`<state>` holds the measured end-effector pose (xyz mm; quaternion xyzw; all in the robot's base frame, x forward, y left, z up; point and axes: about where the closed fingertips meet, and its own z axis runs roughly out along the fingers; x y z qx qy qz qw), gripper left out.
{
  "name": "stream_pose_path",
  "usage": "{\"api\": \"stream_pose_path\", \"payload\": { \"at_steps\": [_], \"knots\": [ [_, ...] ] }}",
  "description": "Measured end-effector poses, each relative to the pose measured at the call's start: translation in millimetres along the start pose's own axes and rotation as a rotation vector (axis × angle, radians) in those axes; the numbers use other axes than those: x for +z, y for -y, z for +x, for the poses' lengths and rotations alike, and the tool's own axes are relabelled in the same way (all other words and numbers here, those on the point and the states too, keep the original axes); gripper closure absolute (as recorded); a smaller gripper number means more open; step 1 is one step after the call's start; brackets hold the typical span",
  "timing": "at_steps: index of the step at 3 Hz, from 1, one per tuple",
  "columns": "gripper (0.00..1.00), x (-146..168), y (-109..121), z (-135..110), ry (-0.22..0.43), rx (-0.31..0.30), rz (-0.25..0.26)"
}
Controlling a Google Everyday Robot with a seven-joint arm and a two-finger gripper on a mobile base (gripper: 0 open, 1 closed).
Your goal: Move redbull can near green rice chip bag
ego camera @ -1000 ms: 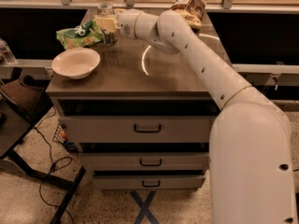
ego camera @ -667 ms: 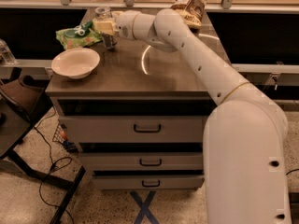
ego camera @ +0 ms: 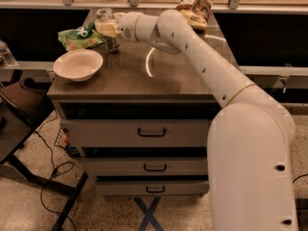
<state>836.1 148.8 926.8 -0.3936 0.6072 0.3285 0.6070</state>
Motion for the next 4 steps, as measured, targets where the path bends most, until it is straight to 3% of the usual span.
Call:
{"api": "stream_pose_path", "payload": {
  "at_steps": [2,3,4],
  "knots": [
    [0.16,5.1,-4.6,0.6,0.000,0.002,-0.009],
    [0.00,7.6,-6.8,0.9,0.000,0.003,-0.013],
    [0.00,7.8,-6.9,0.9,0.000,0.003,-0.013]
  ]
}}
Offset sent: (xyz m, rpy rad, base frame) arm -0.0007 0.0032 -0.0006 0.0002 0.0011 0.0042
